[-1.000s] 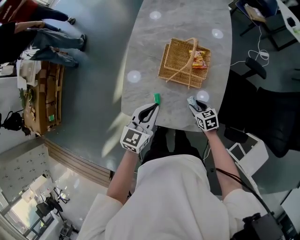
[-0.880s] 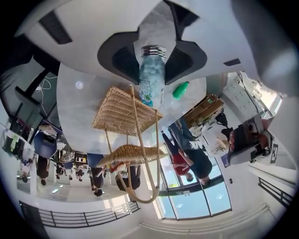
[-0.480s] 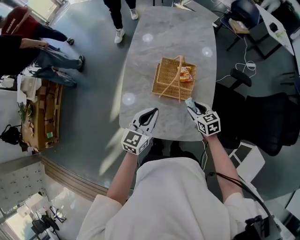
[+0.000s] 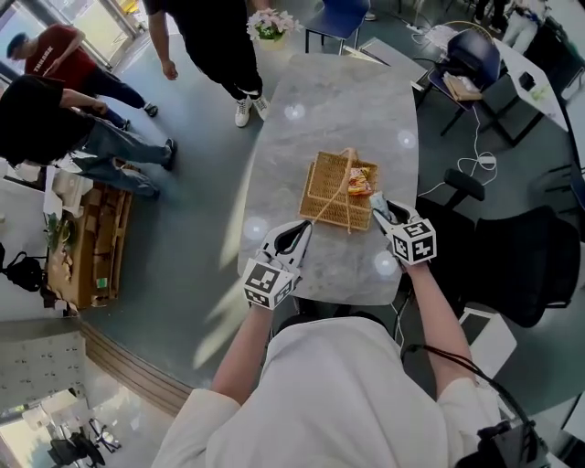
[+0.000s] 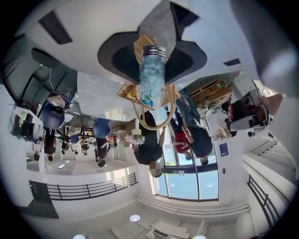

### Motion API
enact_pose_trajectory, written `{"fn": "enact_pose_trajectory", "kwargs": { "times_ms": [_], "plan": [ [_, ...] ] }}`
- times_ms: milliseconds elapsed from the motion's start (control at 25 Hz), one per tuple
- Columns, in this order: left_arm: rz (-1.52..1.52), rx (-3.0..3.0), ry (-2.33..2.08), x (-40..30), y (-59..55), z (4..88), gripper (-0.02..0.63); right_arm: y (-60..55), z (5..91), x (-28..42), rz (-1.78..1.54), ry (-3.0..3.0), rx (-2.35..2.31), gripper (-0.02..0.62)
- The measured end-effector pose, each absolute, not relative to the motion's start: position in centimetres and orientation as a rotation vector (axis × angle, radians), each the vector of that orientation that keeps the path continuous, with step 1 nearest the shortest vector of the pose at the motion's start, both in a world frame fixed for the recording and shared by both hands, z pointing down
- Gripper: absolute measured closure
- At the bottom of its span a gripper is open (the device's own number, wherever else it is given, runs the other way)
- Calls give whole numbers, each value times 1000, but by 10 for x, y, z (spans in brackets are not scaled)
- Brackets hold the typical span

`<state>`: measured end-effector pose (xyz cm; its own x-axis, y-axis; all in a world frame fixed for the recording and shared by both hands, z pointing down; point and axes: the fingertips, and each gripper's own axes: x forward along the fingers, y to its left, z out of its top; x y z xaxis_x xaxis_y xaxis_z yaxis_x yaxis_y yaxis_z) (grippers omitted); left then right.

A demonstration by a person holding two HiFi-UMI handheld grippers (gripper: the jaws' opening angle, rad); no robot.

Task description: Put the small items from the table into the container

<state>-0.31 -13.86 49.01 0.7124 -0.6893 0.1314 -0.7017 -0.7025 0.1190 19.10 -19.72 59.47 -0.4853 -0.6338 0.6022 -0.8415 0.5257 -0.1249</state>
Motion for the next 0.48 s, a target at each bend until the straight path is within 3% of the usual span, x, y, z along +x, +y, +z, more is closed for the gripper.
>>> {"fn": "enact_pose_trajectory", "kwargs": {
  "times_ms": [480],
  "plan": [
    [117, 2743, -1200, -8, -173, 483, 600, -256, 592, 183, 541, -2301, 1147, 413]
  ]
}}
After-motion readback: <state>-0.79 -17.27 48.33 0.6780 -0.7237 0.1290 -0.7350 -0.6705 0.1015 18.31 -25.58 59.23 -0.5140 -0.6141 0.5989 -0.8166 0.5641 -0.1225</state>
